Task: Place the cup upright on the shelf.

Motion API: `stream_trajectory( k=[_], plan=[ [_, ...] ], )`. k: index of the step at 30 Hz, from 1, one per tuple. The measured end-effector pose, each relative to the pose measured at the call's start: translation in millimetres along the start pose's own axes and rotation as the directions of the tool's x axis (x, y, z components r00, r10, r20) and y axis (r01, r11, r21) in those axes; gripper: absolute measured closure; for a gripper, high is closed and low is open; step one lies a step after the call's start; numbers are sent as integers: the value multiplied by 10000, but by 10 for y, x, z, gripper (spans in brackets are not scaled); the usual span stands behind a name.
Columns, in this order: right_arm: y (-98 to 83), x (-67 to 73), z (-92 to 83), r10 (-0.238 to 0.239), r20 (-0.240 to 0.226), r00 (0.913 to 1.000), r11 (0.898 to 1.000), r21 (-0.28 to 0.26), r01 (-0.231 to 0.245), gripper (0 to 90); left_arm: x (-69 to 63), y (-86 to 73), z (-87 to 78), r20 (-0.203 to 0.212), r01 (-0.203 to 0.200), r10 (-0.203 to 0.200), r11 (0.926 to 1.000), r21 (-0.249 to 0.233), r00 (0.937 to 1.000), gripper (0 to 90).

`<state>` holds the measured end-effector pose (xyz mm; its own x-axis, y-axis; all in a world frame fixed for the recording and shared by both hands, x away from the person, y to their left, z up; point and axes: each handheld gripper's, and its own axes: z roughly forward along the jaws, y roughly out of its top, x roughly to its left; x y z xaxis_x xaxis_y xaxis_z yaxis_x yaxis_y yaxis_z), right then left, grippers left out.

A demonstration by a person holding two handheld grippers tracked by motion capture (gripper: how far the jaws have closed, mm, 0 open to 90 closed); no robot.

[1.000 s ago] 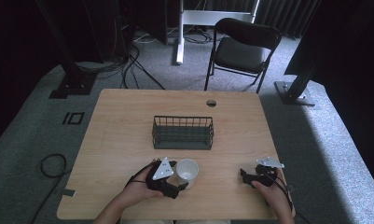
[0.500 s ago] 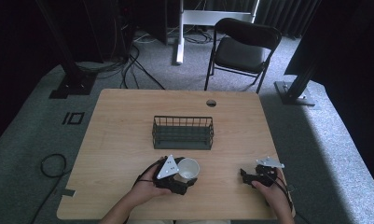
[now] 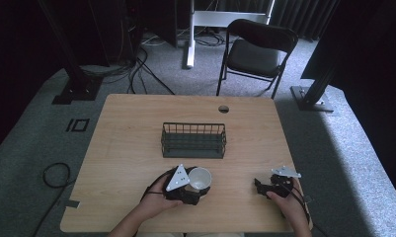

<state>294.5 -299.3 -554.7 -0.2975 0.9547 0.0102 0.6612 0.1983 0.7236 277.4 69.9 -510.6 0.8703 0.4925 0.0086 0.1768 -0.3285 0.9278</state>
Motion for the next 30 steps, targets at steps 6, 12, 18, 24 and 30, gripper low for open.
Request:
stream_trajectory(
  k=[6, 12, 18, 24, 30],
  plan=[
    [0, 0, 0, 1, 0, 10000, 10000, -2, -1, 109, 45, 99, -63, -113, 47, -49, 9999, -115, 9999, 200],
    [0, 0, 0, 0, -1, 10000, 10000, -1, 0, 109, 89, 223, -109, -178, 58, -64, 9994, -343, 9998, 200],
    [0, 0, 0, -2, -2, 10000, 10000, -1, 2, 109, 158, 400, -127, -404, -72, 52, 9988, -491, 9992, 200],
    [0, 0, 0, 2, -1, 10000, 10000, -2, -2, 110, 249, 624, -119, -930, -106, 31, 9967, -809, 9957, 201],
    [0, 0, 0, 5, -5, 10000, 10000, -6, -5, 110, 361, 798, -76, -1314, -118, -3, 9958, -910, 9913, 201]
  ],
)
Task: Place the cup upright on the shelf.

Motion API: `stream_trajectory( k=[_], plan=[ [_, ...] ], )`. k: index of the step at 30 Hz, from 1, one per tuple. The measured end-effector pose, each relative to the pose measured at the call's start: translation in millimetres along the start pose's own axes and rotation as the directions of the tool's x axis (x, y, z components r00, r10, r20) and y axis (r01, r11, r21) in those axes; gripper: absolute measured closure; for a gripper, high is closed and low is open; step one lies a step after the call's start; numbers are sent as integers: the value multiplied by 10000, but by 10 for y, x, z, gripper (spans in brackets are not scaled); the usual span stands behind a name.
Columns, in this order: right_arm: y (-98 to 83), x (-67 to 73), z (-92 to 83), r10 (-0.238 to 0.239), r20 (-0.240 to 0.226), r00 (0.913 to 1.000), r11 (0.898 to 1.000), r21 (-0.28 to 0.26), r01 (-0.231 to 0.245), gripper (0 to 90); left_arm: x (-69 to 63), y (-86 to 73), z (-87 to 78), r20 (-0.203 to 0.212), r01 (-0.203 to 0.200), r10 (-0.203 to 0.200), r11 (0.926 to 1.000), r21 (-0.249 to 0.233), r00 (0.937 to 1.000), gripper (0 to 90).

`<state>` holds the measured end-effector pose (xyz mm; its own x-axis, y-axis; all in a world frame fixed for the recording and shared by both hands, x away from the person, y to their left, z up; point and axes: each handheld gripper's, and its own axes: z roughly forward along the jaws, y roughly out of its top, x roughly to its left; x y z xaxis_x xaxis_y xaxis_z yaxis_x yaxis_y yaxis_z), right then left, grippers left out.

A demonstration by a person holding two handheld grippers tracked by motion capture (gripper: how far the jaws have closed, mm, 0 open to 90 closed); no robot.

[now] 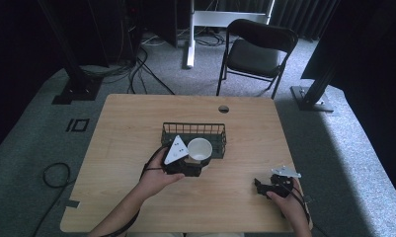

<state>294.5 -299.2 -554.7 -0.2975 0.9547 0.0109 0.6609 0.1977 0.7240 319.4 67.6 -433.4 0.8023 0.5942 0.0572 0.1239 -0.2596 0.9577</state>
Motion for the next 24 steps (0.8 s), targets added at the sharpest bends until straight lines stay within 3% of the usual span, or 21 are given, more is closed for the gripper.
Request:
stream_trajectory(
  k=[4, 14, 19, 24],
  plan=[
    [0, 0, -1, -11, 6, 10000, 10000, 2, 11, 110, 60, 79, 51, -135, 122, -125, 9997, -198, 9998, 201],
    [0, 0, 0, -16, 6, 10000, 10000, -11, 16, 110, 295, 174, 192, -1045, 202, -236, 9993, -327, 9942, 200],
    [0, 0, 0, -17, 7, 10000, 10000, -6, 17, 110, 422, 194, 272, -1701, 512, -608, 9969, -605, 9836, 200],
    [-1, -1, 0, -27, 7, 10000, 10000, -10, 27, 110, 558, 206, 362, -1958, 959, -1088, 9926, -738, 9746, 200]
  ],
)
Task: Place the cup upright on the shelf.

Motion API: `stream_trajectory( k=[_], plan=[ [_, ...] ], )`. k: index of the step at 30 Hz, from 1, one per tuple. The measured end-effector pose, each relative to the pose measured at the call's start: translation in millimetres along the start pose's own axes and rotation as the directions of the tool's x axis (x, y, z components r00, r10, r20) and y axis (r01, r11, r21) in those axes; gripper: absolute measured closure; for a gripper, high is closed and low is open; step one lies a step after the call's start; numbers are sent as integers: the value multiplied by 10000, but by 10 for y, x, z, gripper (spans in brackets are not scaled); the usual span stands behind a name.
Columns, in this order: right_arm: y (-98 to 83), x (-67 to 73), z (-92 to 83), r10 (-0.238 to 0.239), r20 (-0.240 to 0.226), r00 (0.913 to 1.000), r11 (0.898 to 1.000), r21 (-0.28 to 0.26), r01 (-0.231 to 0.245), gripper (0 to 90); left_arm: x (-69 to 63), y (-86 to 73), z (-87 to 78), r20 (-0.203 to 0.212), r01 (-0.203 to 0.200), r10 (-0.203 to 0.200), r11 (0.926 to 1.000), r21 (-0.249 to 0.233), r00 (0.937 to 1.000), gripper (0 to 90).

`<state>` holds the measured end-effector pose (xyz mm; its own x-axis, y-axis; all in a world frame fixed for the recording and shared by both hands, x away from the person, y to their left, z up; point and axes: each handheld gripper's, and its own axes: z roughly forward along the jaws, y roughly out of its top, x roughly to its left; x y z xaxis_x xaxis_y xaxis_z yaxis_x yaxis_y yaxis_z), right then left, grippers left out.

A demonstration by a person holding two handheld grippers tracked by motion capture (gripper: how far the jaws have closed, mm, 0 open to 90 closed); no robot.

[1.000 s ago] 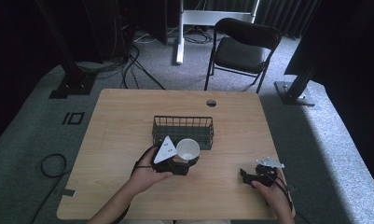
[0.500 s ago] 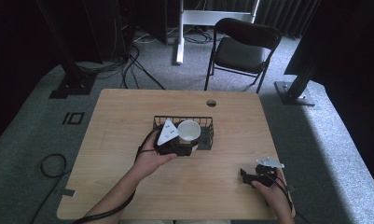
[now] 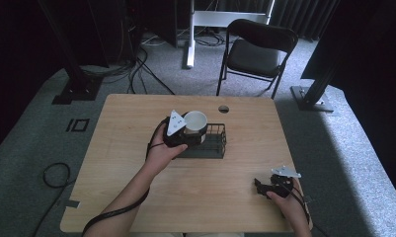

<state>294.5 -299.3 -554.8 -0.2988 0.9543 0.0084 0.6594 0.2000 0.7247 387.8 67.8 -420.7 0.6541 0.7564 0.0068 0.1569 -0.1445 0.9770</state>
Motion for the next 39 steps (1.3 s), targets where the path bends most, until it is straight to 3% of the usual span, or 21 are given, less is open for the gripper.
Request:
stream_trajectory(
  k=[4, 10, 12, 15, 19, 23, 31, 39],
  plan=[
    [0, 0, 0, -4, 1, 10000, 10000, 3, 4, 110, 90, -19, 88, -216, 355, -353, 9993, 101, 9991, 200],
    [0, 0, 0, -4, -2, 10000, 10000, 2, 4, 110, 162, -108, 223, -605, 309, -281, 9984, 465, 9978, 201],
    [0, 1, 0, -2, -1, 10000, 10000, 0, 2, 110, 170, -148, 255, -564, 517, -484, 9970, 579, 9972, 200],
    [0, 0, 0, -13, 0, 10000, 10000, 0, 13, 110, 157, -209, 282, -573, 363, -320, 9964, 765, 9978, 201],
    [0, 2, 0, -49, -44, 10000, 10000, 0, 49, 110, 151, -287, 310, -608, 490, -437, 9948, 890, 9972, 200],
    [0, 2, 0, -49, -43, 10000, 10000, 0, 49, 110, 143, -359, 337, -361, 309, -275, 9947, 981, 9990, 201],
    [0, 2, 0, -49, -44, 10000, 10000, 0, 49, 110, 172, -461, 394, -612, 289, -220, 9929, 1151, 9979, 200],
    [0, 2, 0, -49, -43, 10000, 10000, 1, 49, 110, 153, -506, 409, -585, 204, -142, 9940, 1077, 9982, 200]
  ],
)
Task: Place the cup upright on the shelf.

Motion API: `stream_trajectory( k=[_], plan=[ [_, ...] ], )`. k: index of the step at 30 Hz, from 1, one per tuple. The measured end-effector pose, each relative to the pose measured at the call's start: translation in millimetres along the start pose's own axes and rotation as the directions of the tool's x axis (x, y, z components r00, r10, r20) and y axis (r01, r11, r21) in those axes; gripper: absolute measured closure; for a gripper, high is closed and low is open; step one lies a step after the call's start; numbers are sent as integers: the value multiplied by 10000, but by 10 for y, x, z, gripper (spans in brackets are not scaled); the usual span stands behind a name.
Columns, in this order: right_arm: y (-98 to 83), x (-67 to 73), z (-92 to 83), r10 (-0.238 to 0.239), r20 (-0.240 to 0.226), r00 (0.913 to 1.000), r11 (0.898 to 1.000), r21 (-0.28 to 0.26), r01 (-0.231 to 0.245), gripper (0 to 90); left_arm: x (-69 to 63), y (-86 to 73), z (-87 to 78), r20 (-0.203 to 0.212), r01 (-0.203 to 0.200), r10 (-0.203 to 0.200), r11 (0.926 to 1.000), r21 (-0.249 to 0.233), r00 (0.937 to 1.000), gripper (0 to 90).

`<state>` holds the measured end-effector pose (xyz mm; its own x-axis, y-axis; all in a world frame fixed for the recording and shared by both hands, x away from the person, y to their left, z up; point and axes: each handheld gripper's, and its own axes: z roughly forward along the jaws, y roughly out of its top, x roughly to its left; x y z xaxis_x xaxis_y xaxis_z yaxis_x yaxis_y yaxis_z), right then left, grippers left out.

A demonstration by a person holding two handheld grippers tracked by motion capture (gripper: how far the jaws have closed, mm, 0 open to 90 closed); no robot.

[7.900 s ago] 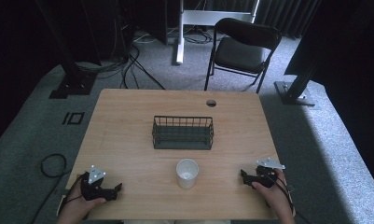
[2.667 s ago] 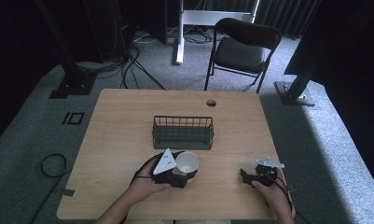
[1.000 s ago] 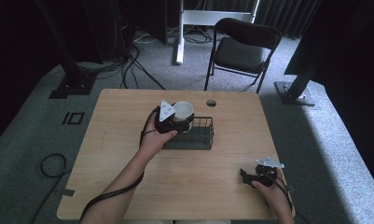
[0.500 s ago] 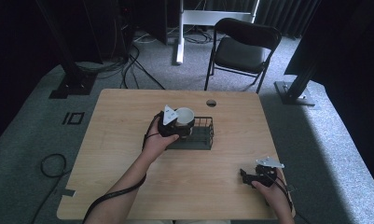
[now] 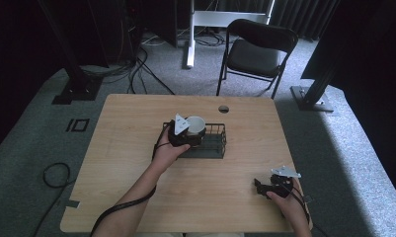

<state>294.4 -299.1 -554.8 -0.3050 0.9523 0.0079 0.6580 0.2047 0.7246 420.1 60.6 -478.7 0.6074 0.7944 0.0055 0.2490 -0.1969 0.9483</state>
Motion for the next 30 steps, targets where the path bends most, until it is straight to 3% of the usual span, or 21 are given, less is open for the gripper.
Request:
stream_trajectory(
  k=[8, 11, 30],
  plan=[
    [0, 0, 0, -2, 1, 10000, 10000, 0, 2, 110, 21, 27, -28, 44, 151, -153, 9992, 380, 9999, 143],
    [0, 0, 0, -1, 0, 10000, 10000, 1, 1, 110, 14, 37, -56, 160, -78, 70, 9987, 503, 9998, 110],
    [0, 0, 0, -4, -1, 10000, 10000, -1, 4, 110, 68, 99, -425, -72, -218, 222, 9986, 488, 9997, 111]
  ],
)
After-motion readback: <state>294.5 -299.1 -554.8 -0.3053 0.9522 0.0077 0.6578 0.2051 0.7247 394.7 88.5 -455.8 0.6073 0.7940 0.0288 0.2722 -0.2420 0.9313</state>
